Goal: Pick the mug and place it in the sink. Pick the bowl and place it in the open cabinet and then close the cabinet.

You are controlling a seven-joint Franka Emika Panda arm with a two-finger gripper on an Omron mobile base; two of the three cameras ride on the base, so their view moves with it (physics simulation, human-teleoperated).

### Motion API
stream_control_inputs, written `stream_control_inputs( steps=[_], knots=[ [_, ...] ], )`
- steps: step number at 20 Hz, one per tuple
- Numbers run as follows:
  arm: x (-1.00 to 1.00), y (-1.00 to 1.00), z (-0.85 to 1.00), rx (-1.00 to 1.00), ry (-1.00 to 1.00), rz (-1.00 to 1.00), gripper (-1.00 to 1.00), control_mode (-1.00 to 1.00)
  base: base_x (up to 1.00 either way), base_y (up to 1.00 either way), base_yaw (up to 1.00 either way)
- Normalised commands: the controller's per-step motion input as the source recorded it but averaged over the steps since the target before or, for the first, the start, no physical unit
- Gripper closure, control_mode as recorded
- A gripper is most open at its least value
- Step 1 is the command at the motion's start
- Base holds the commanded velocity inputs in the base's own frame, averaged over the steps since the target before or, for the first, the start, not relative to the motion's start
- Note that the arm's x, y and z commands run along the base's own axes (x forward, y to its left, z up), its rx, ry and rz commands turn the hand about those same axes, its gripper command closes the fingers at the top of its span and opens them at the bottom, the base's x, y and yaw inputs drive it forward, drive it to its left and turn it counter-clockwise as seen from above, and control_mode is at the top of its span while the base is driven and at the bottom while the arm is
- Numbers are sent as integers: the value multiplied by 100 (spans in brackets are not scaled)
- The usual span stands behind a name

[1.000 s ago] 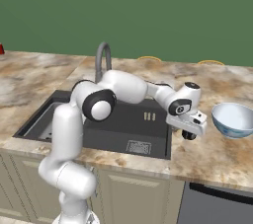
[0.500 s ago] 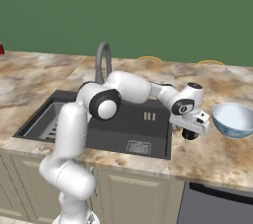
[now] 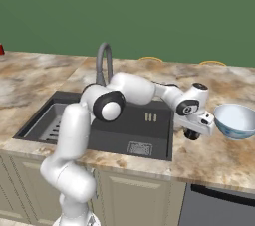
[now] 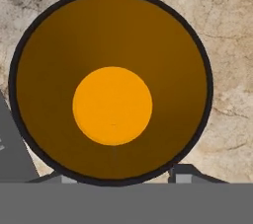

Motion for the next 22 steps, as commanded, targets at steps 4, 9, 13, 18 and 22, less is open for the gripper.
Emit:
stream_control_inputs(
  steps=[4, 9, 13, 18, 22],
  knots=[
    [0, 0, -19, 0, -4, 0, 100, -100, 0, 0, 0],
    [0, 9, -21, 0, -5, 0, 100, -100, 0, 0, 0],
    [-26, 68, -3, -15, -6, 6, 100, -100, 0, 0, 0],
    [-20, 70, 60, -22, -14, 19, 100, -100, 0, 0, 0],
    [-20, 55, 57, -6, -2, 37, 100, -100, 0, 0, 0]
  ],
)
